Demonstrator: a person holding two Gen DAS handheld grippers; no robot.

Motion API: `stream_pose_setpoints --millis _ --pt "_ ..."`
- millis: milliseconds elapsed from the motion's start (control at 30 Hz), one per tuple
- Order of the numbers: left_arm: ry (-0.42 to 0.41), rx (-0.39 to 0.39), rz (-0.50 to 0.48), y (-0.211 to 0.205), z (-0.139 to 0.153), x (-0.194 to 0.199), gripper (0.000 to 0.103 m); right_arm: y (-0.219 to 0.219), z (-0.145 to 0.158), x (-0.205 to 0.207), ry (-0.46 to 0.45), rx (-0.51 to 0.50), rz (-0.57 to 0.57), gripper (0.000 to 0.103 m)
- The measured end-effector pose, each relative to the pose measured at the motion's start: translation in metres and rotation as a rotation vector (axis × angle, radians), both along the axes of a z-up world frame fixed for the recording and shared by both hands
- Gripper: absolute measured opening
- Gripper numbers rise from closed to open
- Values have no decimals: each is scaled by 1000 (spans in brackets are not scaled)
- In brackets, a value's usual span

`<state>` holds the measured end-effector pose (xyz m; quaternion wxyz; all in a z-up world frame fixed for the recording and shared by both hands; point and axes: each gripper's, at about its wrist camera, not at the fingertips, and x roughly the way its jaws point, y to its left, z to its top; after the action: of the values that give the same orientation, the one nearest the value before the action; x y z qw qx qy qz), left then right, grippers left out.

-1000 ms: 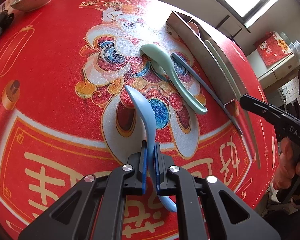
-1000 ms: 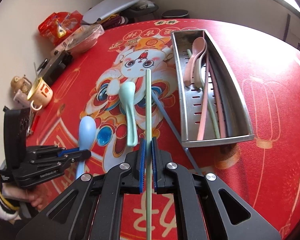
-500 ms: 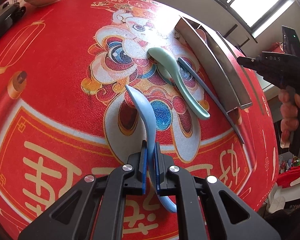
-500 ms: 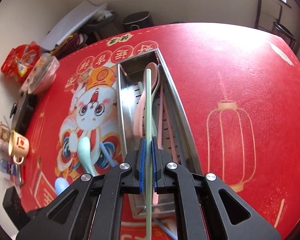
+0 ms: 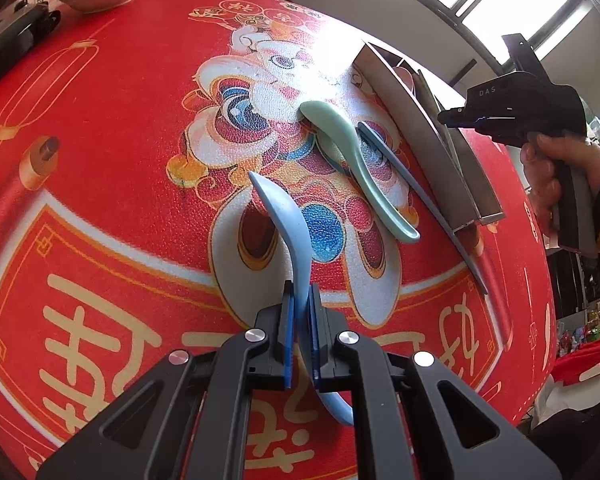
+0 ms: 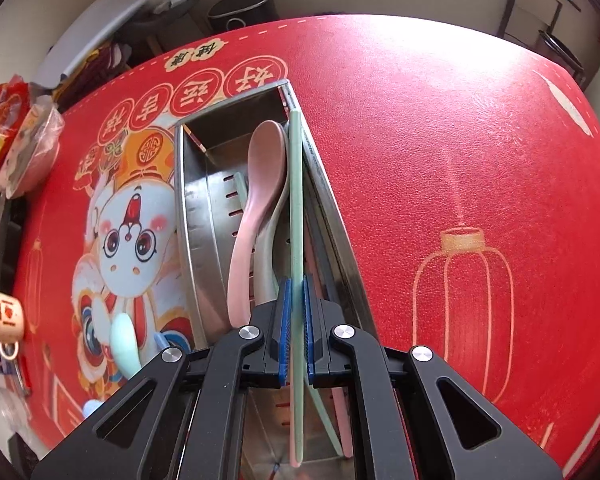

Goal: Organize utensils
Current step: 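Lower the green chopstick into the steel tray with the right tool and release, then lower the blue spoon into the steel tray with the left tool and release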

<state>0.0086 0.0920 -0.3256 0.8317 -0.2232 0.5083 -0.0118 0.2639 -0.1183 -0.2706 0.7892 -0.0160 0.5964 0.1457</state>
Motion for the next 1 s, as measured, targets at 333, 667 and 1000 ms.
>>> stream_pose_setpoints --millis 333,667,1000 --pt "1 -2 -1 1 0 0 8 4 -16 -2 17 -53 46 6" --pt "21 26 -2 -5 3 5 6 -7 21 -35 -98 -4 116 8" --pt "15 43 -32 -22 22 10 6 -59 39 -86 -184 104 70 40"
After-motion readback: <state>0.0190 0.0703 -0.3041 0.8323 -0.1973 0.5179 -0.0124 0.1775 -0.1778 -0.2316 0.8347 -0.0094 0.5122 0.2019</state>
